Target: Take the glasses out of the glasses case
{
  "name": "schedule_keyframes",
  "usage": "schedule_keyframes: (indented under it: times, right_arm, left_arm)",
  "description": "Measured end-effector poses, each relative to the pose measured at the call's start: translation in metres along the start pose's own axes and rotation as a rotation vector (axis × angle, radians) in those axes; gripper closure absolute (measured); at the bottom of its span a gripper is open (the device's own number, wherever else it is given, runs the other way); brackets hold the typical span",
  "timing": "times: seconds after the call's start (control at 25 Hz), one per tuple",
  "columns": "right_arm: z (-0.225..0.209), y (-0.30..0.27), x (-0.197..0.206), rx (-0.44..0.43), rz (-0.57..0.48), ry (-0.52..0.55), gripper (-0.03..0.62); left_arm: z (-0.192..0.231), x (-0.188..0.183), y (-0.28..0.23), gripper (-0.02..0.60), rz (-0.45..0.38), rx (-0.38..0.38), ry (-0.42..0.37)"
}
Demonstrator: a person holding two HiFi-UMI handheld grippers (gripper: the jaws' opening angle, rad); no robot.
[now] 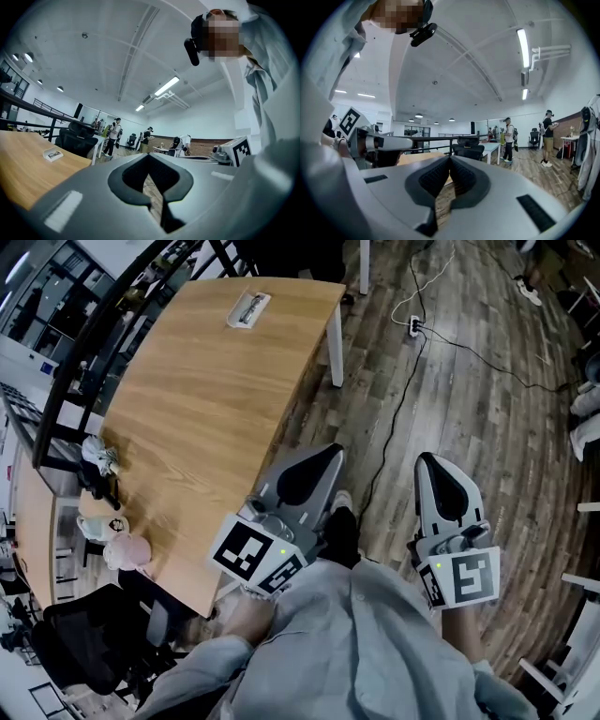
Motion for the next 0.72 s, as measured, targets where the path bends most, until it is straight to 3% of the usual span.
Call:
schedule_keyframes:
  times: [0.72]
  right_arm:
    - [-0.063,-0.143,-0.039,0.027,-0.003,0.042,0.592]
  left_arm:
    - [0.118,-0.012,-0.111,0.578,-0.001,0.033,-0.017]
Point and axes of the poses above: the fingertips, and each gripper's own axes: y backward along the fingers, z to its left, x out of its underside, the point moved 5 cm from there along y, backward along the fingers, and after that the axes turned 11 degrees about -y, right-handed, at the moved point
